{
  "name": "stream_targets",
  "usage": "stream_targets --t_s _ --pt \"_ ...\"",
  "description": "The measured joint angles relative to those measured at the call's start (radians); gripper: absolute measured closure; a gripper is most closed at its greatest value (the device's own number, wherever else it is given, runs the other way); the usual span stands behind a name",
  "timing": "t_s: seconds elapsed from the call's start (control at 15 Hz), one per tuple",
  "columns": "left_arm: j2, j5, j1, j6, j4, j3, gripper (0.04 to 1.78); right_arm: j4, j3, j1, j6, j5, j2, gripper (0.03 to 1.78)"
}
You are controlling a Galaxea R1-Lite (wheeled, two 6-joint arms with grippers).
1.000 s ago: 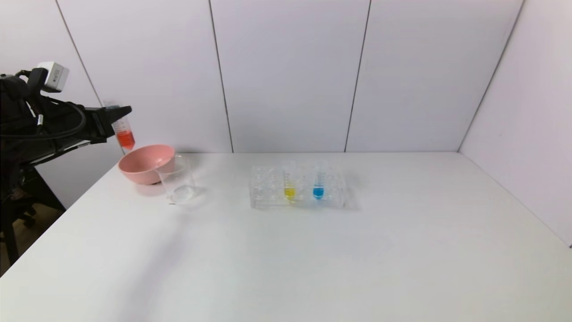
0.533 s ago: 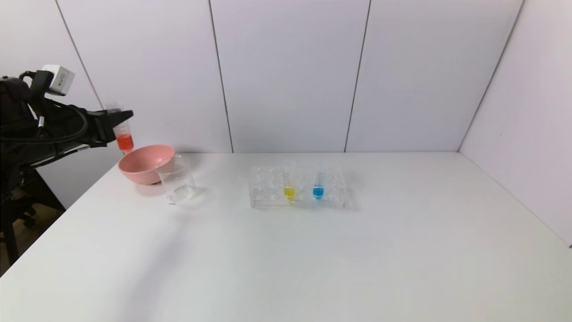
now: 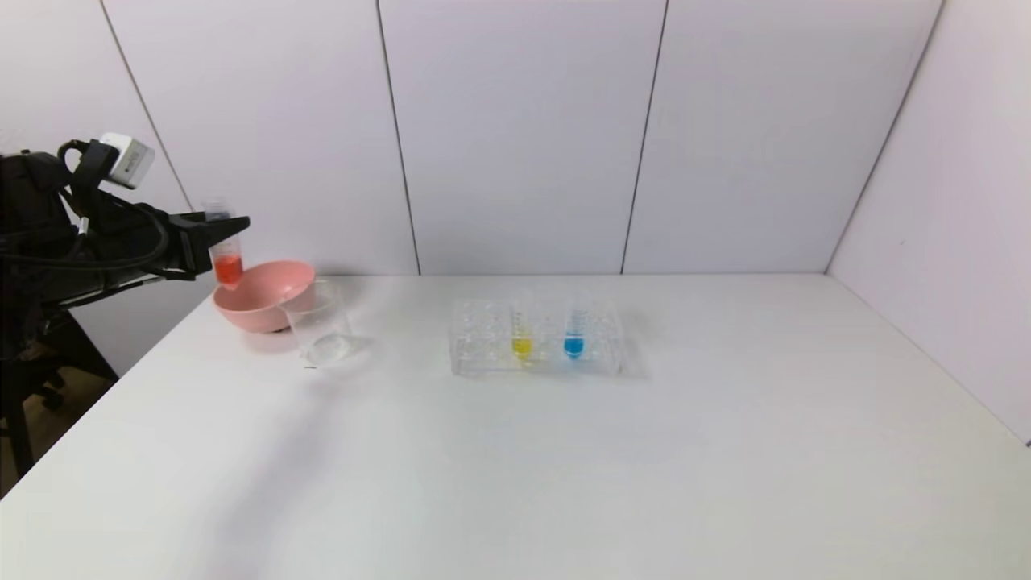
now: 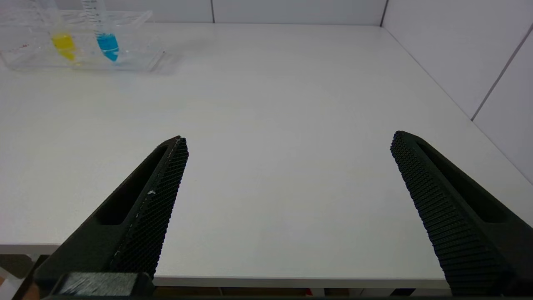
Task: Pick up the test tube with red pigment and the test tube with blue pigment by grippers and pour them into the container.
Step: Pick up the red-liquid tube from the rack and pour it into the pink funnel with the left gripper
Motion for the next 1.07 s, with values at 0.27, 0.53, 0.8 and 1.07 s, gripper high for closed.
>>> stream_targets --t_s 0.27,0.53,0.8,1.07 --pt "0.028 -0.048 0.002 0.023 0.007 -0.04 1.37 0.0 0.0 0.0 0.0 0.0 0.0 0.04" --pt "0.036 -0.074 0.004 0.061 0.08 -0.07 1.37 0.0 0.0 0.0 0.0 0.0 0.0 0.04" --pt "0.039 -0.104 0.01 0.182 0.261 -0.156 1.37 0.0 0.0 0.0 0.0 0.0 0.0 0.04" --pt "0.043 -0.113 0.017 0.273 0.352 -0.197 1.37 0.0 0.0 0.0 0.0 0.0 0.0 0.04"
